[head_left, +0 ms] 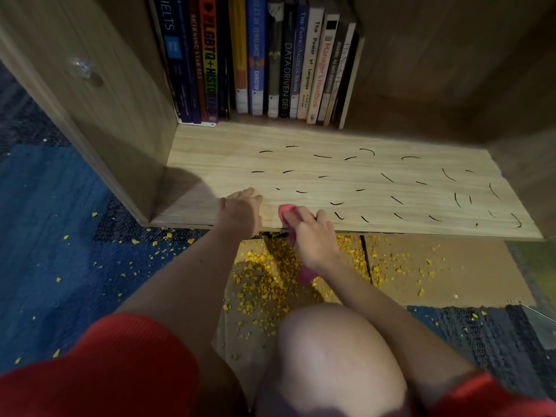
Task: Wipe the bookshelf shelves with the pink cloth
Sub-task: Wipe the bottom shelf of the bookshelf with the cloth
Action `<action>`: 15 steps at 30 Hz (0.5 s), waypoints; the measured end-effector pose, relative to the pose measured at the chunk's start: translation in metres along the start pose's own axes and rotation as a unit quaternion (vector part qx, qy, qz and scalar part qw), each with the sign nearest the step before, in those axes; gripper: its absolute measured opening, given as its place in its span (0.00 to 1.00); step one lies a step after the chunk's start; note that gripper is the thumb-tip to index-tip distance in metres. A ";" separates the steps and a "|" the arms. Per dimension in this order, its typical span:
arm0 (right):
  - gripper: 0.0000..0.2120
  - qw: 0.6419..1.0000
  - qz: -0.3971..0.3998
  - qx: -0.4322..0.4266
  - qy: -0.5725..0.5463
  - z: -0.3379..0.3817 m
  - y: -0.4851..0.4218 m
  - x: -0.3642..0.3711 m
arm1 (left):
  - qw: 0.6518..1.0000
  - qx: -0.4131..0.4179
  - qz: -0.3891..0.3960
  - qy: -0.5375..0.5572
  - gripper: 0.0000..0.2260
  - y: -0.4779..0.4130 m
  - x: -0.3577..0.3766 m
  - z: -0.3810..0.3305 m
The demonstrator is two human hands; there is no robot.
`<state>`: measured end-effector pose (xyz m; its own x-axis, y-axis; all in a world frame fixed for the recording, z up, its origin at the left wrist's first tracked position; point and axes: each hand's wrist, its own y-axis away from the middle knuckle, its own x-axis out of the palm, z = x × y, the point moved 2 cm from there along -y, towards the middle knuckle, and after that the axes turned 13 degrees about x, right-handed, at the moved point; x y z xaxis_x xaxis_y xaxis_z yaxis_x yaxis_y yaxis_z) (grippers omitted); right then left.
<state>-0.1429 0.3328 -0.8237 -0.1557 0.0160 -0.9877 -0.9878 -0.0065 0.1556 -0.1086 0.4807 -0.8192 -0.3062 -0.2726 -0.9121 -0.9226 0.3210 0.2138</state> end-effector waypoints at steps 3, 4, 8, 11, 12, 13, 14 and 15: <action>0.21 0.999 0.005 0.053 -0.008 -0.005 -0.021 -0.011 | 0.999 -0.017 -0.051 0.006 0.23 -0.004 -0.004 0.004; 0.22 0.998 0.011 0.063 -0.004 0.000 -0.028 -0.013 | 0.998 -0.020 -0.058 0.008 0.25 -0.005 -0.005 0.007; 0.29 0.999 0.022 0.012 0.021 0.026 -0.037 -0.017 | 0.999 -0.035 -0.005 0.030 0.32 -0.008 0.000 0.016; 0.23 0.999 0.026 -0.028 0.023 0.014 -0.045 -0.017 | 0.999 -0.029 0.000 0.040 0.34 -0.012 0.005 0.019; 0.21 0.999 0.026 -0.024 0.019 0.011 -0.052 -0.018 | 0.999 -0.026 -0.004 0.044 0.34 -0.014 0.005 0.021; 0.20 0.999 0.026 -0.009 0.017 0.009 -0.058 -0.021 | 0.998 -0.025 -0.007 0.049 0.35 -0.015 0.005 0.021; 0.19 0.999 0.029 0.007 0.014 0.010 -0.063 -0.023 | 0.998 -0.025 -0.010 0.055 0.35 -0.016 0.006 0.021; 0.19 0.999 0.030 0.017 0.013 0.015 -0.064 -0.024 | 0.998 -0.026 -0.011 0.058 0.35 -0.018 0.006 0.022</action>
<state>-0.0755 0.3475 -0.8098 -0.2156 -0.0087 -0.9764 -0.9762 0.0278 0.2153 -0.0888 0.4930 -0.8359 -0.3085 -0.3835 -0.8705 -0.9394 0.2666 0.2155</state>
